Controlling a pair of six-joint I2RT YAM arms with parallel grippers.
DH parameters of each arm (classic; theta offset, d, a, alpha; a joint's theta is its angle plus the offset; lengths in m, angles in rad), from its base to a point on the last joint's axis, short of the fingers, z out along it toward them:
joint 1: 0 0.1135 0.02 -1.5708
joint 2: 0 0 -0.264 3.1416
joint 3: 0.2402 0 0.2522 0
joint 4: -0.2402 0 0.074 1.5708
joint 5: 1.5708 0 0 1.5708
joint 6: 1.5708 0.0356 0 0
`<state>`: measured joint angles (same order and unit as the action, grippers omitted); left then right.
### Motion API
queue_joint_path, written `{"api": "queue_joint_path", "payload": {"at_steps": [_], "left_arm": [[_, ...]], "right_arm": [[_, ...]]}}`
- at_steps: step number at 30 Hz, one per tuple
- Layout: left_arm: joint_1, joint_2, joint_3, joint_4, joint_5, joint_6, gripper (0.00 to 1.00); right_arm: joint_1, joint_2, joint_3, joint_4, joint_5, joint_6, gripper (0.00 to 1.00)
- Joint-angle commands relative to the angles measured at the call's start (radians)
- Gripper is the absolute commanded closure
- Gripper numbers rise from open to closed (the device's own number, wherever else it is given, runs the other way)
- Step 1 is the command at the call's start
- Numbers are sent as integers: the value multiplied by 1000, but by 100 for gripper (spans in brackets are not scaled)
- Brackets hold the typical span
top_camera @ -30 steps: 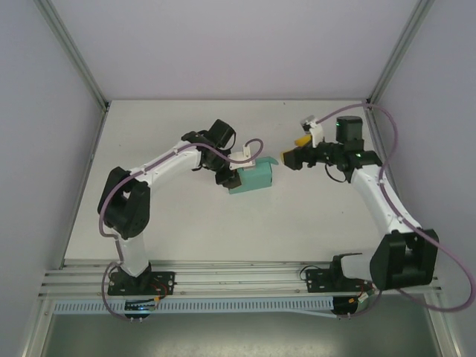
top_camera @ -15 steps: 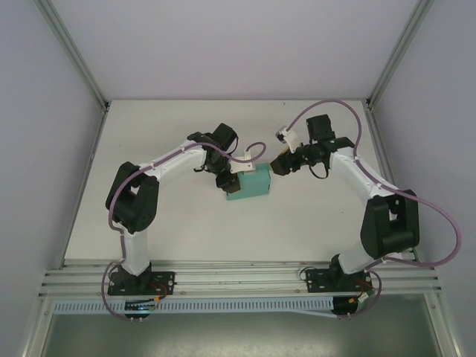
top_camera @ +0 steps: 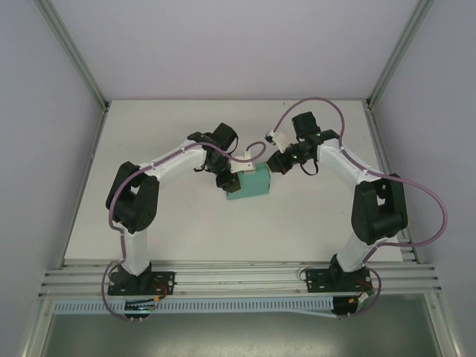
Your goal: Assemble paper box
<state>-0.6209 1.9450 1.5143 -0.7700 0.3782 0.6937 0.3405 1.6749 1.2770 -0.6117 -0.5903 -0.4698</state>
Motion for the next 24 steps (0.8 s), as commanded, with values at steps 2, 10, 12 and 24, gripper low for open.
{"api": "queue_joint_path", "payload": {"at_steps": [2, 10, 12, 24], "left_arm": [[-1, 3, -4, -13, -22, -17, 68], [-2, 2, -12, 20, -17, -50, 68], [-2, 6, -9, 18, -13, -57, 68], [-2, 0, -2, 19, -12, -83, 67]], "right_arm": [[18, -22, 29, -44, 48, 95, 95], [93, -115, -147, 228, 219, 467, 100], [132, -137, -197, 290, 300, 508, 100], [193, -233, -456, 555, 379, 687, 100]]}}
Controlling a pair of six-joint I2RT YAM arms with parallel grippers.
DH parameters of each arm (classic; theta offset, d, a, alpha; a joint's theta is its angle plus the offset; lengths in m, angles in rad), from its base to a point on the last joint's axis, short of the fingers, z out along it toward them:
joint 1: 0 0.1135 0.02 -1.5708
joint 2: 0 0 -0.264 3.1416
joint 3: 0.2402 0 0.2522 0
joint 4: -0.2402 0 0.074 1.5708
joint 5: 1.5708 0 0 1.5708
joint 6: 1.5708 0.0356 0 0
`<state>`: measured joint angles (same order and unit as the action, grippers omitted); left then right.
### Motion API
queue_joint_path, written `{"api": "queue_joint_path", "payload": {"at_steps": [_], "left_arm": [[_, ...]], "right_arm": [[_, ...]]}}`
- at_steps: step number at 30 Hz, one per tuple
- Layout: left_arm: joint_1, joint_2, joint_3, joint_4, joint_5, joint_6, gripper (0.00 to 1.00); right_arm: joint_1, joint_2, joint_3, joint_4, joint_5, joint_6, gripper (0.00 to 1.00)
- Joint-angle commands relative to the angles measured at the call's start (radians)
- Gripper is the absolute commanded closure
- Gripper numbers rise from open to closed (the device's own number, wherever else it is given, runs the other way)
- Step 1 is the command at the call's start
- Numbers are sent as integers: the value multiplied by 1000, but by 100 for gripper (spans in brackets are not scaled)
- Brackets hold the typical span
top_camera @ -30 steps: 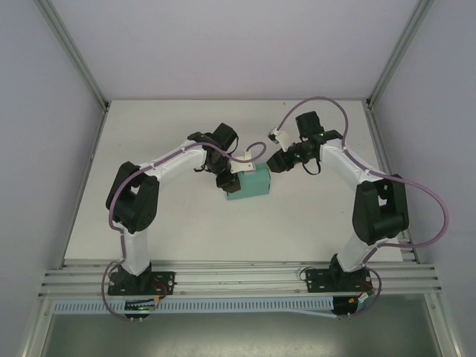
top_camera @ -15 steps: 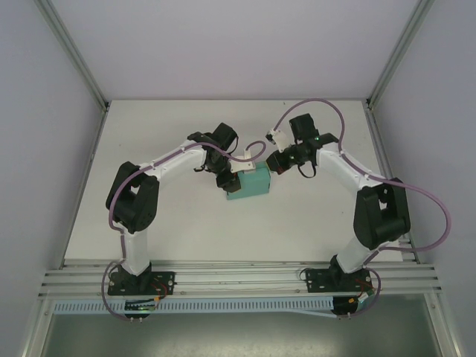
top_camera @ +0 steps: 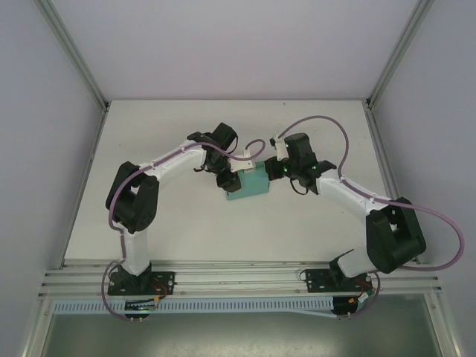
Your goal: Assemble paper box
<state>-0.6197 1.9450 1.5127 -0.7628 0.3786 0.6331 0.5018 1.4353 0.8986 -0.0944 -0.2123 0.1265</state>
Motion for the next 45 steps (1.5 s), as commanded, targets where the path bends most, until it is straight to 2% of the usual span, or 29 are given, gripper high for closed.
{"api": "queue_joint_path", "payload": {"at_steps": [1, 12, 22, 25, 26, 29, 42, 45], "left_arm": [[-2, -3, -1, 11, -12, -23, 67], [-3, -11, -14, 16, -15, -38, 65], [-3, -16, -5, 14, -6, -50, 61], [-3, -20, 1, 8, -10, -55, 55], [-4, -21, 3, 7, -7, -58, 49], [-3, -23, 10, 3, 3, -65, 42], [-5, -42, 19, -7, 35, -94, 33], [-5, -55, 21, 1, 53, -119, 24]], "right_arm": [[36, 4, -93, 51, 7, 91, 100], [49, -23, -270, 115, 42, 57, 100], [77, -39, -335, 173, 99, 18, 100], [80, -62, -362, 185, 96, 16, 100], [80, -70, -375, 196, 90, 15, 100], [80, -73, -394, 213, 100, 13, 100], [95, -58, -426, 278, 165, 71, 100], [104, -57, -425, 285, 184, 64, 100]]}}
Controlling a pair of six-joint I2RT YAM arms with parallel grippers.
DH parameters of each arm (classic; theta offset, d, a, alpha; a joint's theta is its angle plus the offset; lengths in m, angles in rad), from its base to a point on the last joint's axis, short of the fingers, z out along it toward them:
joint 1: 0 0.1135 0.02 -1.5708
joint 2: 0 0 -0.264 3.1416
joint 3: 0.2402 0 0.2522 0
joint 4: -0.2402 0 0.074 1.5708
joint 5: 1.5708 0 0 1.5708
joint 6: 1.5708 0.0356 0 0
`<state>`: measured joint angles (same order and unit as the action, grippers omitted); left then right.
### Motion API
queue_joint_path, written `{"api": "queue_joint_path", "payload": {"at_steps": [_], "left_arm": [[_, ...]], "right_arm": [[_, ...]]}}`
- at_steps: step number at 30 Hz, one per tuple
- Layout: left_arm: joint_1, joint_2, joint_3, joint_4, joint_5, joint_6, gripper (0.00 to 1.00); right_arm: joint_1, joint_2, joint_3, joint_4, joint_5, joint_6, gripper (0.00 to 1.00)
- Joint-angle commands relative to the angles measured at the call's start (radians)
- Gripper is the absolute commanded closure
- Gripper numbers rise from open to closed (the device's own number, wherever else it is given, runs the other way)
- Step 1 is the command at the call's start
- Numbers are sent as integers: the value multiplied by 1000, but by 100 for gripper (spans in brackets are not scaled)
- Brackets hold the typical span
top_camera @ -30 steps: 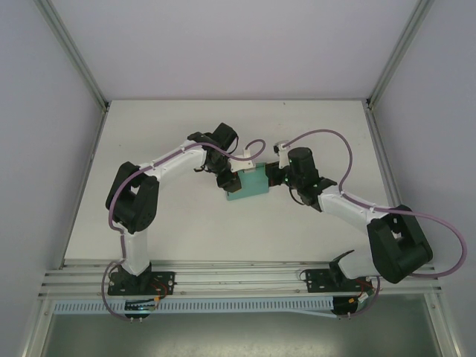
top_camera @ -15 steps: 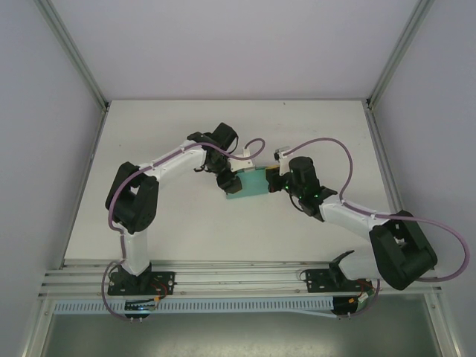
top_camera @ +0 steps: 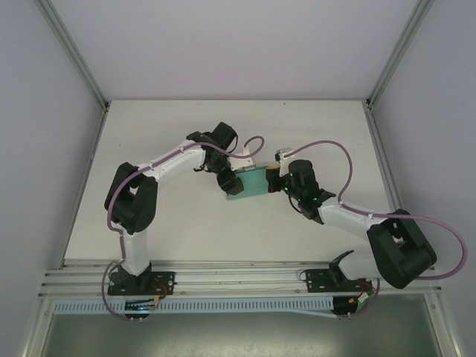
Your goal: Assemble paper box
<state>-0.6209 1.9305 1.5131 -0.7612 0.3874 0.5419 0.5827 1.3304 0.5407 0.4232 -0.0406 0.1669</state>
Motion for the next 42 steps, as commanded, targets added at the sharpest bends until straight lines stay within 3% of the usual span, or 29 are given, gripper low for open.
{"api": "queue_joint_path", "payload": {"at_steps": [1, 5, 9, 13, 15, 18, 22, 26, 31, 36, 39, 42], "left_arm": [[-4, -49, 18, 7, 43, -38, 17], [-4, -91, 1, 29, 57, -75, 1], [-3, -134, -23, 53, 25, -130, 2], [3, -185, -68, 95, -139, -242, 1], [18, -212, -86, 85, -164, -290, 7], [46, -270, -128, 85, -175, -363, 26], [53, -302, -188, 95, -211, -398, 36], [96, -282, -176, 88, -195, -477, 61], [99, -288, -181, 130, -91, -471, 64], [98, -241, -156, 103, -90, -437, 71], [98, -232, -153, 103, -78, -431, 80], [99, -237, -153, 113, -59, -441, 100]], "right_arm": [[25, 53, -63, -237, 17, 21, 100], [35, 54, -55, -241, 45, 28, 100], [46, 60, -39, -255, 79, 39, 100], [56, 61, -22, -278, 80, 38, 100], [58, 62, -14, -291, 80, 33, 100], [57, 64, -4, -306, 73, 35, 100], [62, 63, 9, -316, 64, 31, 100], [66, 65, 24, -336, 61, 28, 100], [74, 68, 34, -349, 64, 23, 100], [78, 67, 45, -356, 64, 25, 100], [78, 68, 48, -361, 62, 24, 100], [78, 72, 55, -369, 64, 24, 100]]}}
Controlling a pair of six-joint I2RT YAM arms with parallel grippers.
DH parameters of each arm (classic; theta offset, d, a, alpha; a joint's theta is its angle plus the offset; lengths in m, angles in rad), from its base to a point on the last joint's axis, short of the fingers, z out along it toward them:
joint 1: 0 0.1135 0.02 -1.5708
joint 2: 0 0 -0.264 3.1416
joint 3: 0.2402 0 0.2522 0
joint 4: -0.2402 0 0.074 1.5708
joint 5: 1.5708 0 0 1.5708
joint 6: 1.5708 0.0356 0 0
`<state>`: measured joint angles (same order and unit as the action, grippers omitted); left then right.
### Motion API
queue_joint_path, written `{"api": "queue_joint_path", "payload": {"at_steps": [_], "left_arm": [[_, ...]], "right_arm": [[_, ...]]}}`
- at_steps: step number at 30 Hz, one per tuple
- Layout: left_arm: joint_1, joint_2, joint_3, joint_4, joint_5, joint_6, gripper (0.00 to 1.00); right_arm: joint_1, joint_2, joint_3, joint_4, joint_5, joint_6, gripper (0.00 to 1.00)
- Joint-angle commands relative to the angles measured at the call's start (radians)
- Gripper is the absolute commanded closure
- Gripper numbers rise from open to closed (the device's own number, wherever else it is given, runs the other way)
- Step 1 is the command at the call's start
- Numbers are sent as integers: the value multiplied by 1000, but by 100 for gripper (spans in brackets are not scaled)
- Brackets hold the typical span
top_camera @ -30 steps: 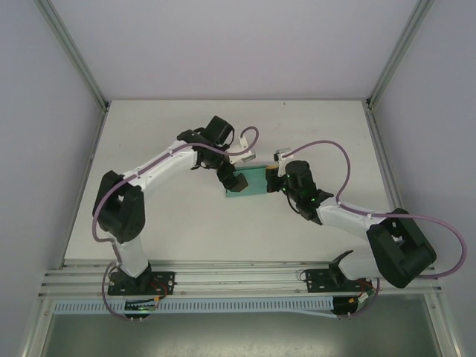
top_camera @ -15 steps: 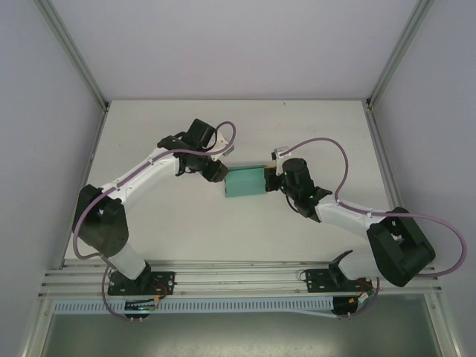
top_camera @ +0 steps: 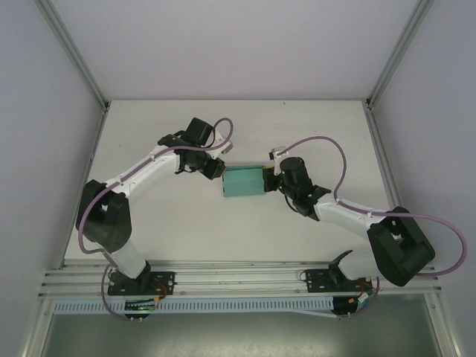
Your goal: Assemble paper box
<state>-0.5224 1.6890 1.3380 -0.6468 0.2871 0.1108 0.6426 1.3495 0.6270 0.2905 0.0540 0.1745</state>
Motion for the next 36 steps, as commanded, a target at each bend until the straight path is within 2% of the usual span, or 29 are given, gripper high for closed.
{"api": "queue_joint_path", "payload": {"at_steps": [1, 4, 8, 16, 19, 23, 36], "left_arm": [[-1, 4, 23, 1, 46, -20, 100], [-1, 4, 26, 7, 69, -69, 100], [-1, 15, 58, -23, 46, -250, 100], [-1, -12, 19, -49, -34, -547, 100], [-1, -12, -16, -19, -16, -618, 100], [-1, -3, -38, 26, 76, -647, 100], [1, 15, 82, -132, 73, -644, 100]], "right_arm": [[20, 56, -30, -238, -30, 17, 100], [28, 58, -22, -247, -12, 17, 100], [59, 68, -4, -285, 65, 57, 100], [174, 71, -2, -336, 303, 199, 100], [199, 74, -1, -342, 362, 242, 100], [212, 87, 2, -343, 371, 255, 100], [225, 108, -4, -343, 400, 258, 100]]}}
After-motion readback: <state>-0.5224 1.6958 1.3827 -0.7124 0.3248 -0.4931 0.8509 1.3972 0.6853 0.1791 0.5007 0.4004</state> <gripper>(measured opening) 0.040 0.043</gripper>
